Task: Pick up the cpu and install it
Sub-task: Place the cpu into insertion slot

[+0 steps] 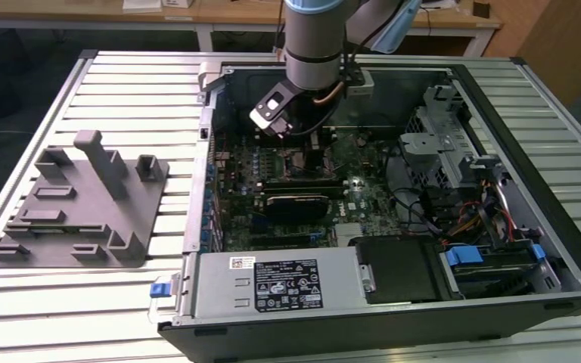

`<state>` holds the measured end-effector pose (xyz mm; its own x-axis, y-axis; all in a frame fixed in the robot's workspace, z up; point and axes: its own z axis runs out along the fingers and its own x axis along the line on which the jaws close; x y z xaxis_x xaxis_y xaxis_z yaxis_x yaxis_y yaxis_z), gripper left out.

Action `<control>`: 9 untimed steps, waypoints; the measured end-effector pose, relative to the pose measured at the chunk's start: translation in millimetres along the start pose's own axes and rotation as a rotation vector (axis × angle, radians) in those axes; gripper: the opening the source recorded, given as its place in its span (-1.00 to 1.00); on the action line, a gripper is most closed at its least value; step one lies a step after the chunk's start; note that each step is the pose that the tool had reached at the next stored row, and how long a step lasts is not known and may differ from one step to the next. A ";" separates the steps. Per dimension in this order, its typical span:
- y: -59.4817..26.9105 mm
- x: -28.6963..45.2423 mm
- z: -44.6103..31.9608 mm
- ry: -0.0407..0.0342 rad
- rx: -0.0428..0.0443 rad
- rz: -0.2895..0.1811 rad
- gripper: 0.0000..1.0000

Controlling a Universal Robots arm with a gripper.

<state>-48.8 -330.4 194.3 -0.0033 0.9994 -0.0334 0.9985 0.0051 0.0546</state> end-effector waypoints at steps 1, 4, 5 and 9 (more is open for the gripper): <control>0.2 0.0 0.0 -0.0001 0.0000 0.000 0.07; 0.3 0.0 0.5 0.0000 -0.0001 0.000 0.07; 0.3 0.0 0.6 -0.0001 0.0000 0.000 0.07; 0.2 0.0 1.4 -0.0002 0.0002 0.000 0.07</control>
<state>-48.5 -330.4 193.0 -0.0033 0.9994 -0.0336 0.9985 0.0051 0.0544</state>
